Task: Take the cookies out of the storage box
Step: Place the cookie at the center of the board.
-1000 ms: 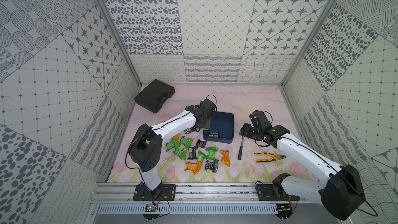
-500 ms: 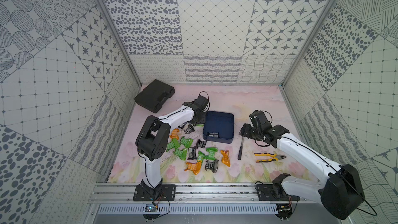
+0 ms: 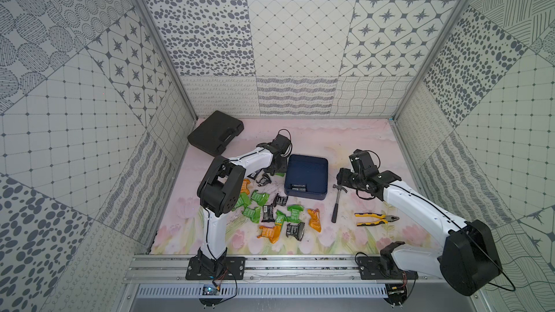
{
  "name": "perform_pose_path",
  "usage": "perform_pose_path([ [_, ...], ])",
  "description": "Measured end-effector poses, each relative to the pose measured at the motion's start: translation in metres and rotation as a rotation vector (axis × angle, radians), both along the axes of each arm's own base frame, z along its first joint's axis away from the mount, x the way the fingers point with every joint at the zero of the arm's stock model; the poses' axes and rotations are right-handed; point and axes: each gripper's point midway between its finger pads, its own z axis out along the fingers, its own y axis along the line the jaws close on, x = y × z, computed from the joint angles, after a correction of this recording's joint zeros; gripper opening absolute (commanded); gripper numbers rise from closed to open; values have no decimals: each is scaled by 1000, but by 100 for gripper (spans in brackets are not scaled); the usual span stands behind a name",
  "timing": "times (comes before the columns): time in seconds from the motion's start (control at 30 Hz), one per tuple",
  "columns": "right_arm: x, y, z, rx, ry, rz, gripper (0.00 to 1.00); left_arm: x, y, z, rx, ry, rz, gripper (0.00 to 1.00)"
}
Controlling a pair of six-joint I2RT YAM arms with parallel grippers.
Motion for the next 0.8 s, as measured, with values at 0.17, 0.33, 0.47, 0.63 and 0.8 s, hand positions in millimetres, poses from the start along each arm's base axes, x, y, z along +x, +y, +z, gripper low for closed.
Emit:
perform_pose_path([
  [0.17,16,31,7,14,-11,173,64,1,-1,17,-39,-59,13,66],
  [0.33,32,82,25,14,-49,393,62,-1,-1,50,-106,-157,53,66],
  [0.47,42,124,25,6,-46,546,60,-5,-1,71,-165,-217,91,65],
  [0.63,31,159,-9,-62,13,759,62,-14,3,88,-230,-266,137,66],
  [0.8,16,171,-40,-139,90,956,64,-20,9,97,-258,-299,171,66],
])
